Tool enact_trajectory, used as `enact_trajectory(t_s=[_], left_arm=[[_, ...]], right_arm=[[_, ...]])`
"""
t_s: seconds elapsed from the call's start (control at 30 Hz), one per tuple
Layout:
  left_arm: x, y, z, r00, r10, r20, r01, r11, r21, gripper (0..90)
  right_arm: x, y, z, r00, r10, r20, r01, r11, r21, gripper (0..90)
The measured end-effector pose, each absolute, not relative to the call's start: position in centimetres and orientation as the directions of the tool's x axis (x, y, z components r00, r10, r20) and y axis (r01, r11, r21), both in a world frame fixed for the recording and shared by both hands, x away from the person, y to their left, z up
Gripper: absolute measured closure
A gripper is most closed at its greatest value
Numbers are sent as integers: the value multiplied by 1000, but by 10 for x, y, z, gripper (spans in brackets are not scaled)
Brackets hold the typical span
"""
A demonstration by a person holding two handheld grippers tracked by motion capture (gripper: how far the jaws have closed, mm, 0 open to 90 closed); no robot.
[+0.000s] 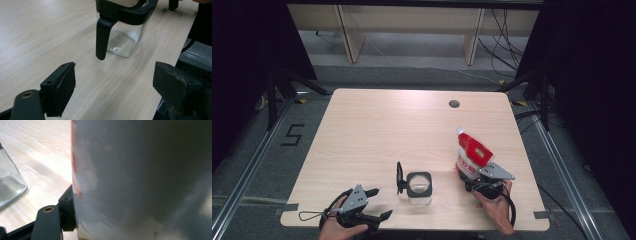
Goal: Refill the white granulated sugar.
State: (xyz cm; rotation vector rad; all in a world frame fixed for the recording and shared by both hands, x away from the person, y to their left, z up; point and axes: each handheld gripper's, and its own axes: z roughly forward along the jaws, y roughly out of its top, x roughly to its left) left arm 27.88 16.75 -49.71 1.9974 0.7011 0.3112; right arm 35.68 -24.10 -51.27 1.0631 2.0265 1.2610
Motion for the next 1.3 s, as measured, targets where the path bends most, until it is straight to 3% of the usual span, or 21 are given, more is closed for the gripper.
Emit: enact_trajectory(t_s=[0.4, 0.63, 0.73, 0.97, 1.2, 1.3], left_arm=[[279, 169, -497, 803, 593, -64, 339, -366, 866, 180], [280, 171, -497, 784, 615, -79, 366, -356, 860, 176], [279, 170, -498, 777, 624, -87, 371, -342, 863, 173], [281, 171, -497, 788, 612, -62, 351, -363, 863, 173], [281, 172, -496, 790, 611, -53, 344, -370, 863, 173], [279, 170, -497, 777, 623, -85, 370, -343, 864, 173]], right_arm=[[346, -238, -503, -604, 793, -80, 263, 293, 919, 343], [325, -240, -475, -626, 756, -190, 170, 370, 914, 344], [318, -244, -467, -619, 728, -295, 111, 453, 885, 344], [302, -244, -461, -618, 685, -386, 74, 540, 839, 344], [285, -233, -456, -606, 558, -567, -5, 710, 704, 344], [279, -230, -458, -605, 536, -589, 4, 742, 671, 345]])
